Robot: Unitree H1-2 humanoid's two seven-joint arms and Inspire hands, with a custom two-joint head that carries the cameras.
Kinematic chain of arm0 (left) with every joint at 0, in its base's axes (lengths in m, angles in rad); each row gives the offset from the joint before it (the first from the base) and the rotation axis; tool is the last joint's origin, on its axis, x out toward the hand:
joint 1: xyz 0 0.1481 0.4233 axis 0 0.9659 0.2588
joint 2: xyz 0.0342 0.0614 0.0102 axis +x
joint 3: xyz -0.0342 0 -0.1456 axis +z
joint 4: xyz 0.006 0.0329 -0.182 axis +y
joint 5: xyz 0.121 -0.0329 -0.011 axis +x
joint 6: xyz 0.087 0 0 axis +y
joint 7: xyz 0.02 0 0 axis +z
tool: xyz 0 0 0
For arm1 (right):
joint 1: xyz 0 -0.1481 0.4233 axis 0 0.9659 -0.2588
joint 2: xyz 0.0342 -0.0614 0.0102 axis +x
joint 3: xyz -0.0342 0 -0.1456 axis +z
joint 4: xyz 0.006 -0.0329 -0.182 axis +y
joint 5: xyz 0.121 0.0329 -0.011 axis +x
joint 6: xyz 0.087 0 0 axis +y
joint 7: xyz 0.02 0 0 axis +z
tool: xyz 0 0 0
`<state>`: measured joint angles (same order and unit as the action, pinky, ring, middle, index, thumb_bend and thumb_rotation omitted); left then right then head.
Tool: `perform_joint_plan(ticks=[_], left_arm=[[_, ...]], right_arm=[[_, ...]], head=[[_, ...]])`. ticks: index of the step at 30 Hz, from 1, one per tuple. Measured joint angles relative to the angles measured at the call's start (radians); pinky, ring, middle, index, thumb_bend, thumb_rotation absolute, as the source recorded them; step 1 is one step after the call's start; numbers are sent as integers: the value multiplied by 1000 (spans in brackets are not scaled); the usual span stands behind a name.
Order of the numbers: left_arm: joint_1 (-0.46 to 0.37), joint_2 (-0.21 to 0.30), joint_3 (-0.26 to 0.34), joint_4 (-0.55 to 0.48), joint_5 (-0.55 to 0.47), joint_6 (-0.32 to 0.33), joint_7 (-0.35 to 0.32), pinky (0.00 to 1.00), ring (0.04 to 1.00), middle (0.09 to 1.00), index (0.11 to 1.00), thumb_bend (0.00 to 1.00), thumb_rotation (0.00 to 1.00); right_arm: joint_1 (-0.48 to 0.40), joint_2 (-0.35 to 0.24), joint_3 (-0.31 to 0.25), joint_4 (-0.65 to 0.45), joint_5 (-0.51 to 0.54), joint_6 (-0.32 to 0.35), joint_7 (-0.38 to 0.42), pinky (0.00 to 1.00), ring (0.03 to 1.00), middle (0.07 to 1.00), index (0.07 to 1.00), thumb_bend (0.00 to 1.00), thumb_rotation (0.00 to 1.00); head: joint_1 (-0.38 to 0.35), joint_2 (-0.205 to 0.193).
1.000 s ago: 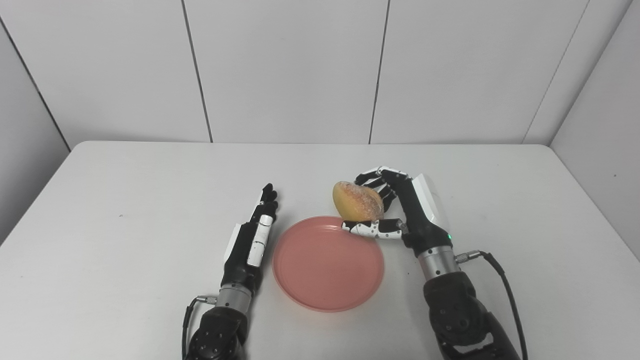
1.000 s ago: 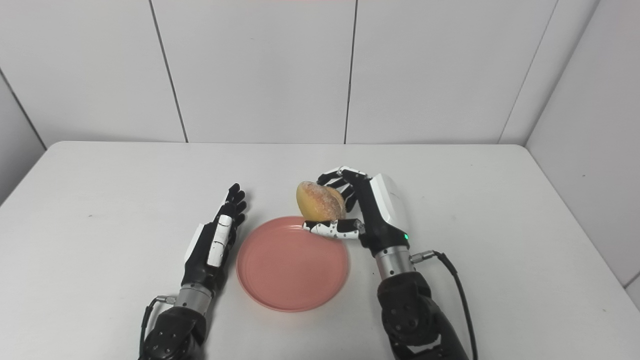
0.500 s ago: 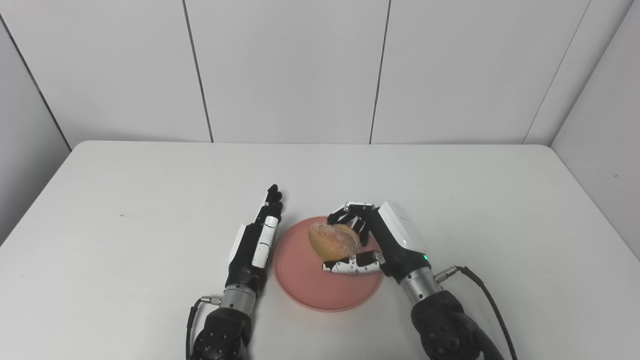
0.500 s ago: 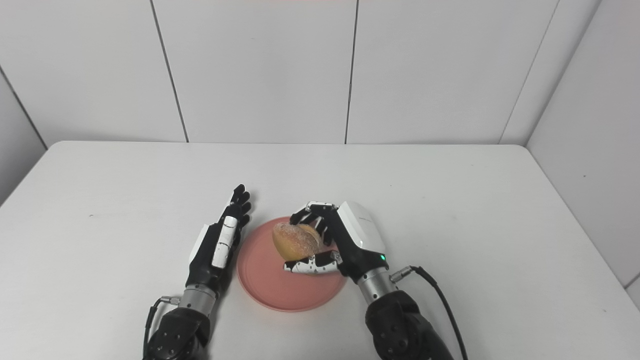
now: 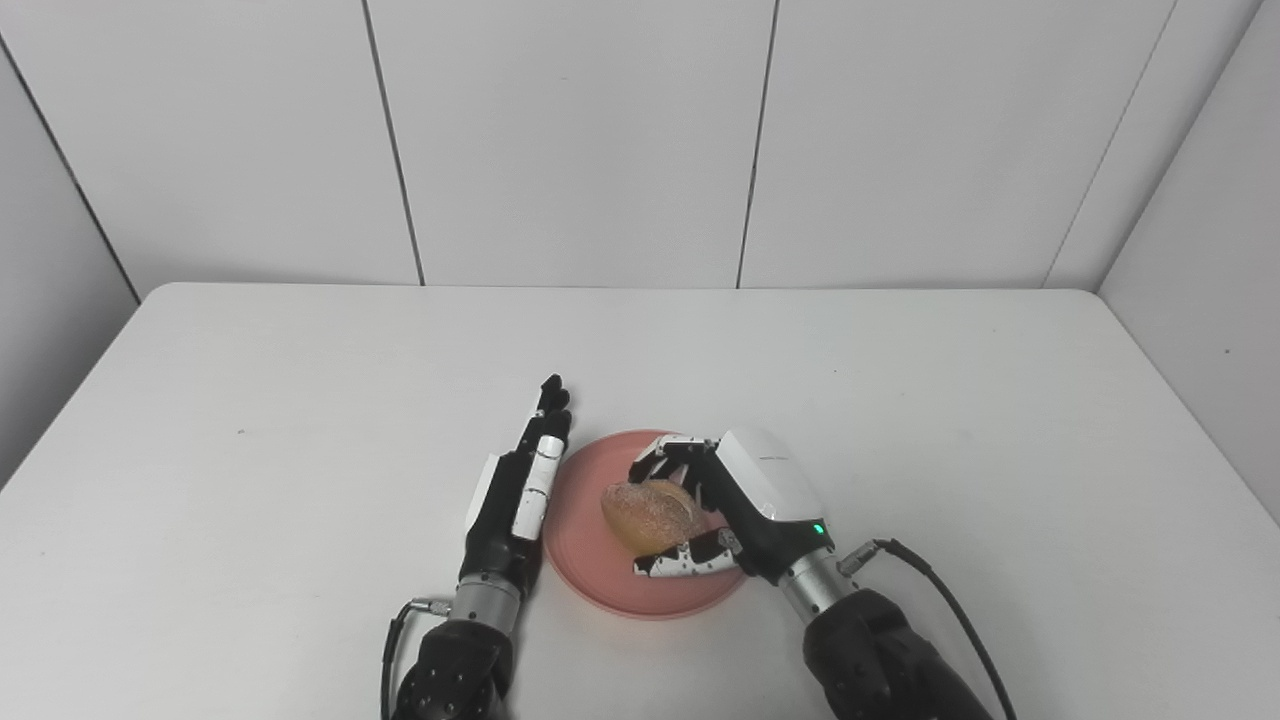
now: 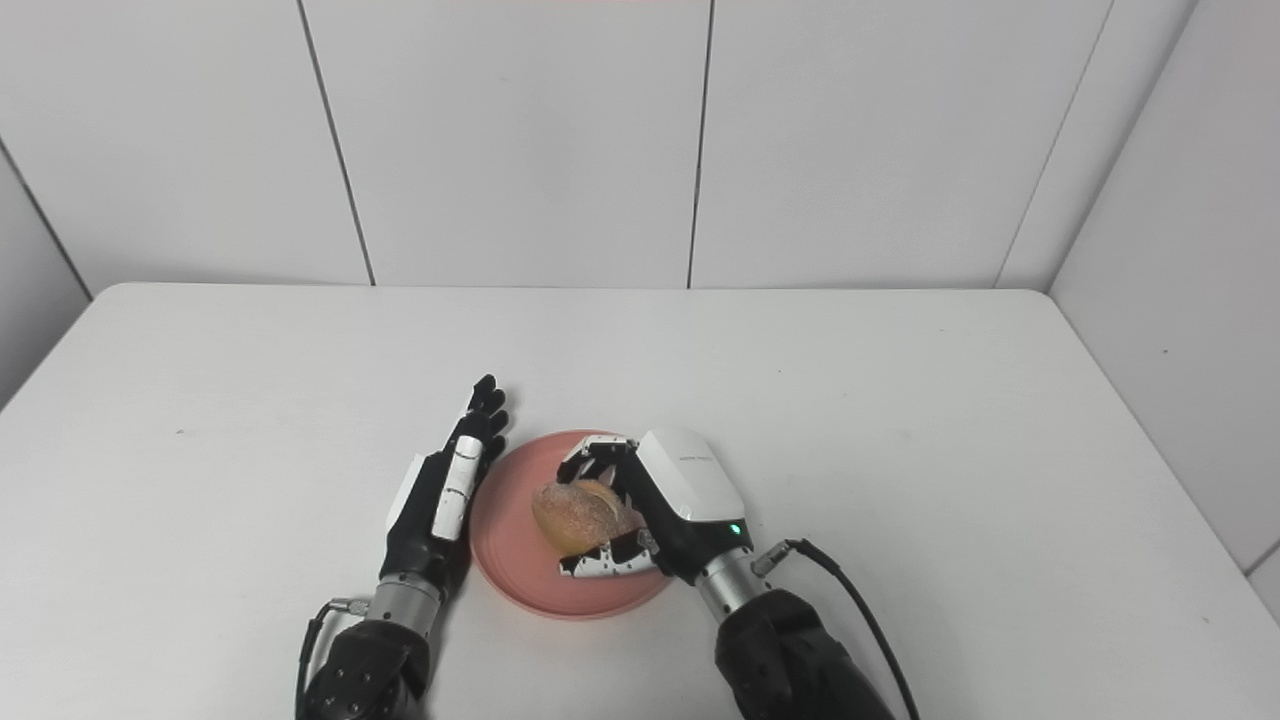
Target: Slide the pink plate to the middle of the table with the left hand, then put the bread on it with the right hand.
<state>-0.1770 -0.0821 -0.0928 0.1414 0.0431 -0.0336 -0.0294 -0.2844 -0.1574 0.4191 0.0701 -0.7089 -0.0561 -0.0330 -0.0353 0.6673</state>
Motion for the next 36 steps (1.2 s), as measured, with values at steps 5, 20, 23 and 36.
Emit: perform_joint_plan(ticks=[5, 20, 23, 36], left_arm=[[2, 0, 0, -3, 2, 5, 6, 1000, 1000, 1000, 1000, 749, 1000], [8, 0, 0, -13, -1, 17, 9, 1000, 1000, 1000, 1000, 747, 1000], [8, 1, 2, -13, -1, 17, 10, 1000, 1000, 1000, 1000, 743, 1000], [3, 9, 40, -12, -1, 22, 19, 1000, 1000, 1000, 1000, 778, 1000]], right_arm=[[-5, -8, 24, 2, -68, -2, -24, 542, 667, 735, 792, 615, 452], [8, -38, 33, 8, -87, -3, -10, 980, 1000, 1000, 999, 713, 970], [19, -38, 23, -12, -85, -3, -11, 982, 1000, 1000, 1000, 701, 970], [103, 33, -138, -81, 145, -24, -54, 961, 1000, 1000, 1000, 632, 986]], head=[[-2, 0], [-6, 2], [-8, -2], [-20, -8]])
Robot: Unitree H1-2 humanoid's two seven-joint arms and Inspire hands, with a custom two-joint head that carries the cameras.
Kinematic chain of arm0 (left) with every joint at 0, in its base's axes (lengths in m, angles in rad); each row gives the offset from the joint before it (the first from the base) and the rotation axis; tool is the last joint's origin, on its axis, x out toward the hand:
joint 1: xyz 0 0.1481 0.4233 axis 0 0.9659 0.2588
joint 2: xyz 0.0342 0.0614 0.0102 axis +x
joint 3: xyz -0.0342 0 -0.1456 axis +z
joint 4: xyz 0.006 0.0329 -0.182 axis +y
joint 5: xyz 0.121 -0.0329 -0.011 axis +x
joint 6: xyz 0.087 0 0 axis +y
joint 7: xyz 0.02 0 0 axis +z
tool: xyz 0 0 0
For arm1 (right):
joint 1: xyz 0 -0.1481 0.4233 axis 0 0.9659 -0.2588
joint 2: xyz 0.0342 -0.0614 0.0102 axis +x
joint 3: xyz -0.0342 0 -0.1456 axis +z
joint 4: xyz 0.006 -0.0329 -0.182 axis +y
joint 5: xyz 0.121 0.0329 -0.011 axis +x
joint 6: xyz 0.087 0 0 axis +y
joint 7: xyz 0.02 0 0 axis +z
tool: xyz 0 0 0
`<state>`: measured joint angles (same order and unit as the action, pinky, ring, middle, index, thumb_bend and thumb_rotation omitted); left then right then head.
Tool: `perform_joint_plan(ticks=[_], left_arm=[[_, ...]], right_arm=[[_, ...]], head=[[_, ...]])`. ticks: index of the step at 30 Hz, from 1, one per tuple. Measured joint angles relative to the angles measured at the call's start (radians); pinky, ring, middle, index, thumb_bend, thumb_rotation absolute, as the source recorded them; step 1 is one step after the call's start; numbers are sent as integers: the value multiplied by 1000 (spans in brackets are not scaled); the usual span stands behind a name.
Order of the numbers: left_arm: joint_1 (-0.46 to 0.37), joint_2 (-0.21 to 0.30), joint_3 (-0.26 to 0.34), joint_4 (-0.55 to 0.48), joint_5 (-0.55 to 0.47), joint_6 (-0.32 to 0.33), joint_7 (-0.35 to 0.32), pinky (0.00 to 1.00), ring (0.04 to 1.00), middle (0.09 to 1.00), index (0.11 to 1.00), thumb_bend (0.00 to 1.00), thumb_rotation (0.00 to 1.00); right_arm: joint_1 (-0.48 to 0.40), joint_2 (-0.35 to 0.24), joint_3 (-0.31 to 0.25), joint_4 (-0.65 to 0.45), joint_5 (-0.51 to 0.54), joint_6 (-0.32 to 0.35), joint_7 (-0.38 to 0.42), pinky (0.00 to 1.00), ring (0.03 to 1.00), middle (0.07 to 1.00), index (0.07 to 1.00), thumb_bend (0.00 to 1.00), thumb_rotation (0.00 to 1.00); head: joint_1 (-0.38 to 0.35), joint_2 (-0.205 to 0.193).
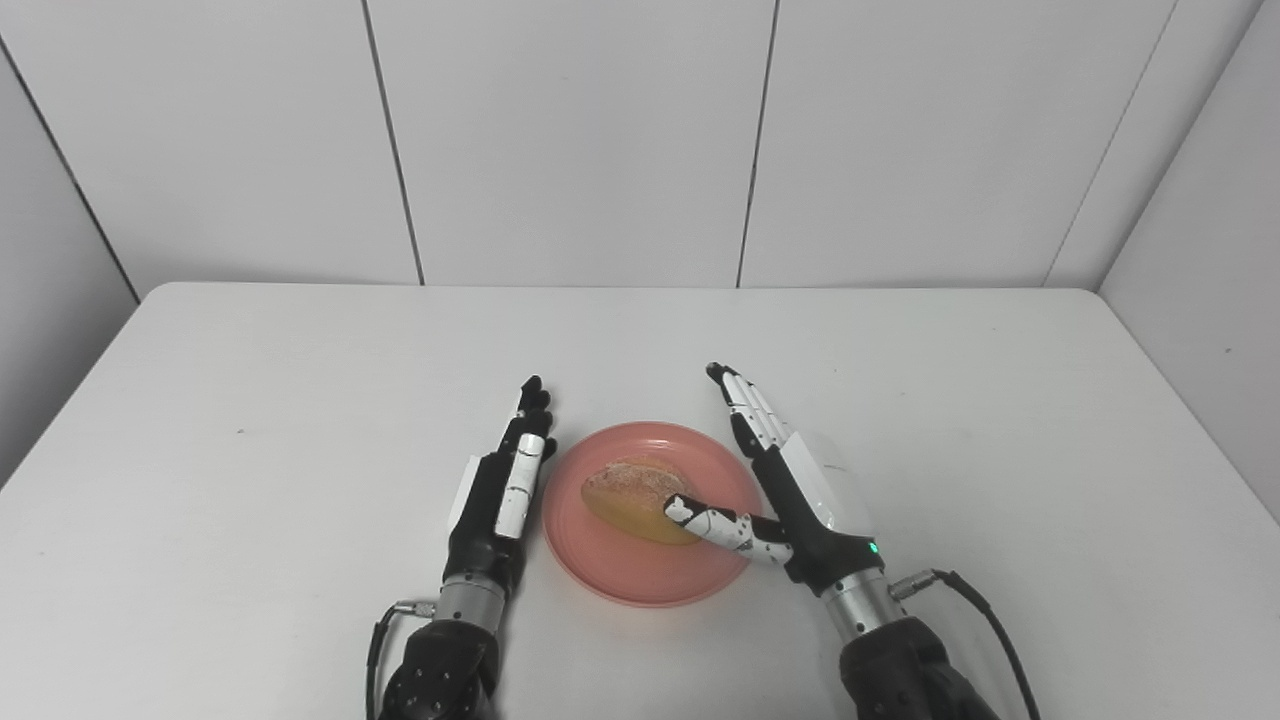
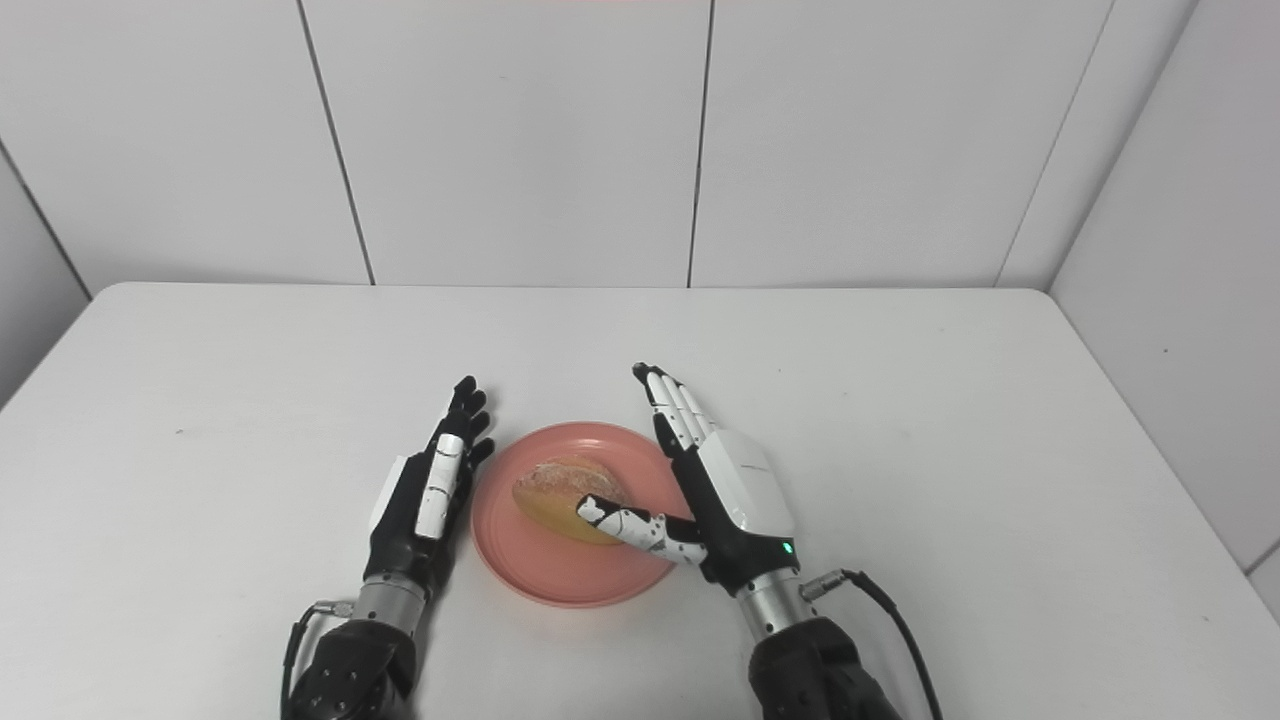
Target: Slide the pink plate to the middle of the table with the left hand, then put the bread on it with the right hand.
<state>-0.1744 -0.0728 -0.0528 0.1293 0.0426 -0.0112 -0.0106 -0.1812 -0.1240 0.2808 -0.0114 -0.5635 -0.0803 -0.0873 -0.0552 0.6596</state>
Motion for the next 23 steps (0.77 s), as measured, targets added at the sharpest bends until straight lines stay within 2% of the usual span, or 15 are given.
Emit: perform_joint_plan(ticks=[6, 15, 20, 23], left_arm=[[-4, 6, 5, 0, 0, 10, -1, 1000, 1000, 1000, 1000, 793, 1000], [-4, 7, 9, -5, -9, 26, -2, 1000, 1000, 1000, 1000, 797, 1000], [-4, 9, 11, -10, -20, 33, -7, 1000, 1000, 1000, 1000, 782, 1000], [-4, 10, 11, -10, -20, 33, -7, 1000, 1000, 1000, 1000, 772, 1000]], right_arm=[[24, 32, -68, 0, 111, -13, -1, 998, 1000, 1000, 1000, 630, 998], [31, 101, -166, 51, 310, -13, 9, 985, 1000, 1000, 1000, 584, 986], [31, 132, -203, 87, 411, -13, 15, 1000, 1000, 1000, 1000, 702, 1000], [29, 141, -214, 93, 466, -13, 35, 1000, 1000, 1000, 1000, 723, 1000]], head=[[-5, -3], [-12, -3], [-17, -2], [-17, -3]])
